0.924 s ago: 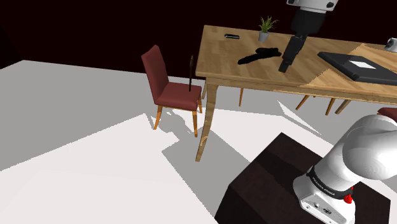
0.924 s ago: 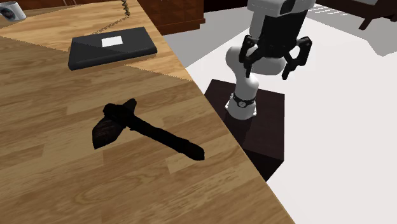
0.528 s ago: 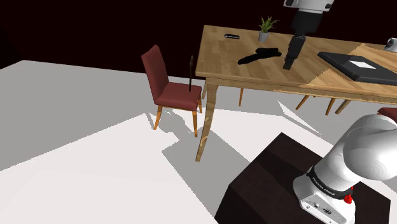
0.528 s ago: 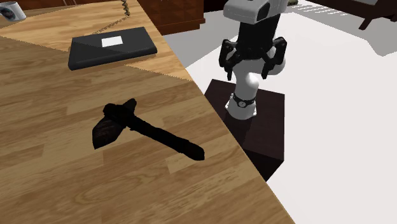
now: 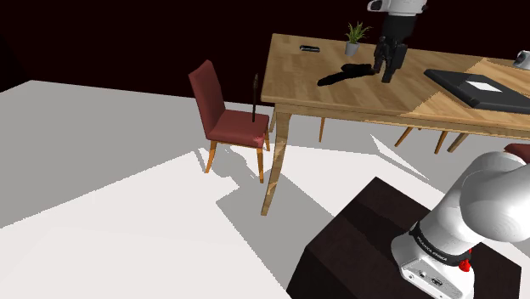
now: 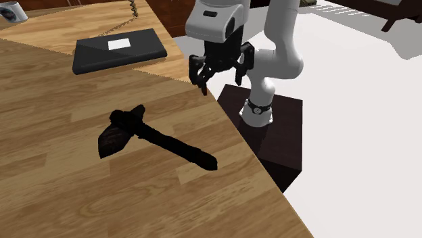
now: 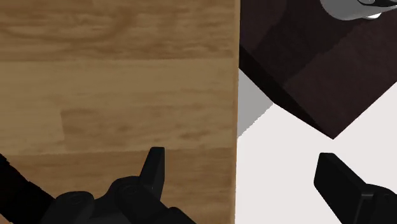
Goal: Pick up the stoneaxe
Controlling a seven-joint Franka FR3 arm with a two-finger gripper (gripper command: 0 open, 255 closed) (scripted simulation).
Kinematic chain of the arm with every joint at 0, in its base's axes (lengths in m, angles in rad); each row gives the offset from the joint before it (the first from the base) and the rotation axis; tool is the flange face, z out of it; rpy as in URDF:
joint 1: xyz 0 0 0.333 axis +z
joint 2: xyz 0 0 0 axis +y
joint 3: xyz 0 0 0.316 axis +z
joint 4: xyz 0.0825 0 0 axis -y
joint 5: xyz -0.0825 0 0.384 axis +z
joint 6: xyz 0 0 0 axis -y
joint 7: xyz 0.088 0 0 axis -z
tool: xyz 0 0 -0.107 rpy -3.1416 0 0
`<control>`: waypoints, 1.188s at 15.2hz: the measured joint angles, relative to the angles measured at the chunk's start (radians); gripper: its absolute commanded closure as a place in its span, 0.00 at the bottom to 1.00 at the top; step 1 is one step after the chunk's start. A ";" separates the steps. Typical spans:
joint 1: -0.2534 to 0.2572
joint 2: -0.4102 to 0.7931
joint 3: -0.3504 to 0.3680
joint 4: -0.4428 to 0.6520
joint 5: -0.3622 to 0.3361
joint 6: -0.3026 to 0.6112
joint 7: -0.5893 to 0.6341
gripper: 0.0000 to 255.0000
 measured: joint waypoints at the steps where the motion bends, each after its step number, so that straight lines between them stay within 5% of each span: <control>1: 0.008 0.036 -0.022 0.031 -0.009 0.002 -0.060 0.00; 14: 0.034 0.571 -0.195 0.506 0.021 0.022 -0.813 0.00; 18: 0.029 0.611 -0.194 0.499 0.029 0.065 -0.856 0.00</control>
